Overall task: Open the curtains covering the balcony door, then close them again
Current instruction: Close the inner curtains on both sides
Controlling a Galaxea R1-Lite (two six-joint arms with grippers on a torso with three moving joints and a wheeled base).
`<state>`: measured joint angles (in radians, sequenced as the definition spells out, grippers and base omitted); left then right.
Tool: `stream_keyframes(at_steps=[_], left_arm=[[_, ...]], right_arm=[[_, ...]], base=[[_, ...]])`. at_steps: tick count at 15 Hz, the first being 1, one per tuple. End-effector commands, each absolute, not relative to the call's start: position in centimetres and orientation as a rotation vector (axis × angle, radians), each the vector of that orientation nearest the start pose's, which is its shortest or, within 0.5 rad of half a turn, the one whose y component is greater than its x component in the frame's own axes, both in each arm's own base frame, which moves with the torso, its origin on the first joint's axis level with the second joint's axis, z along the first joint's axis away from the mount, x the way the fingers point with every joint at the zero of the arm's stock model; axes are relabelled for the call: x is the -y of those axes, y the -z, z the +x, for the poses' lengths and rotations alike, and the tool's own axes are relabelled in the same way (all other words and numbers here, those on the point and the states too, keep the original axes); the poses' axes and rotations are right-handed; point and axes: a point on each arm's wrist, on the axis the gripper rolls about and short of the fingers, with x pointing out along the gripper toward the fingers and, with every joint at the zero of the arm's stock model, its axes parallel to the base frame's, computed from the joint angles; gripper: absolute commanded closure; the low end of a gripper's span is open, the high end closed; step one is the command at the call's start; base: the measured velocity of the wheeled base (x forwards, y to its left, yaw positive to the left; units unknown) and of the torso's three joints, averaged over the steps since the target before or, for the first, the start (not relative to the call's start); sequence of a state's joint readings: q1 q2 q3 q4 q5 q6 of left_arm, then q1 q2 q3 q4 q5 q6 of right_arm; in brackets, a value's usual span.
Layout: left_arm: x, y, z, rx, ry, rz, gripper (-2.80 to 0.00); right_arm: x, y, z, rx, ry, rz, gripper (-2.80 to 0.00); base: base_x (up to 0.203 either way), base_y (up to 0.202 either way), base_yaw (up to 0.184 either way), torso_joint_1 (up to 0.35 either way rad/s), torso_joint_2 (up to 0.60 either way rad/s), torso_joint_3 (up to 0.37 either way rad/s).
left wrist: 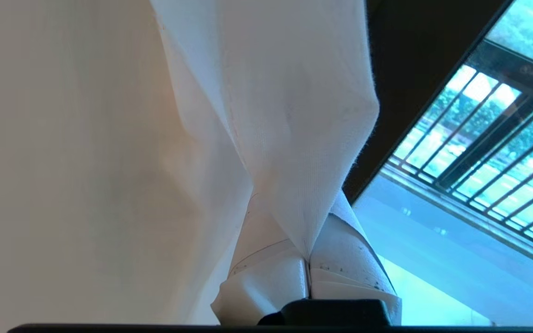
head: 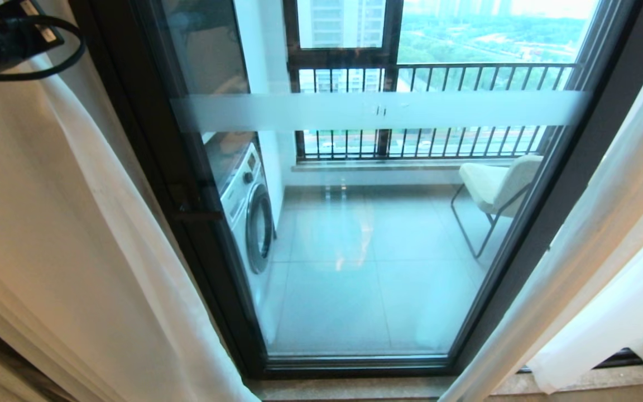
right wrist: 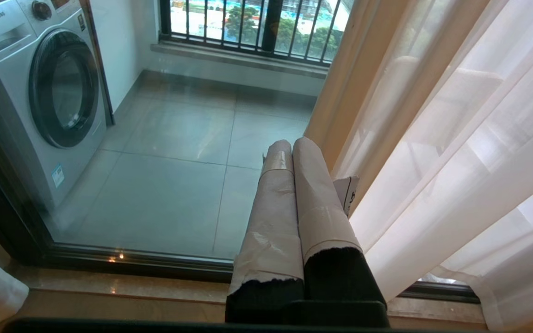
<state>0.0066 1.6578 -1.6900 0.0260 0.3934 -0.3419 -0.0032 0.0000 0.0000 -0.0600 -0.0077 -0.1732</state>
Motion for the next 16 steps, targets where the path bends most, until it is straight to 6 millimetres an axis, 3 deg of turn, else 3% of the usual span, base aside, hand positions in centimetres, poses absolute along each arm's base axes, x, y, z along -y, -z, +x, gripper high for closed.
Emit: stream_keyframes(at_steps=[1,4,16], left_arm=[[-0.68,-37.81,30.27,0.067,-0.386,-0.339,0.00],[-0.54,-37.79,30.27,0.065,-0.381,-0.339,0.00],[-0.46,-38.04,29.73,0.069,-0.381,-0.339,0.00]], right_arm=[[0.01,-8.16,-2.30,0.059,0.016,-0.175,0.00],[0.01,-8.18,-2.30,0.060,0.016,-0.175,0.00],[0.01,-8.18,-2.30,0.060,0.016,-0.175,0.00]], base=[[0.000,0.000,0.000,0.000,0.00,0.000],[-0.001,-0.081,0.006,0.000,0.00,0.003],[0.000,-0.190,0.001,0.003,0.00,0.002]])
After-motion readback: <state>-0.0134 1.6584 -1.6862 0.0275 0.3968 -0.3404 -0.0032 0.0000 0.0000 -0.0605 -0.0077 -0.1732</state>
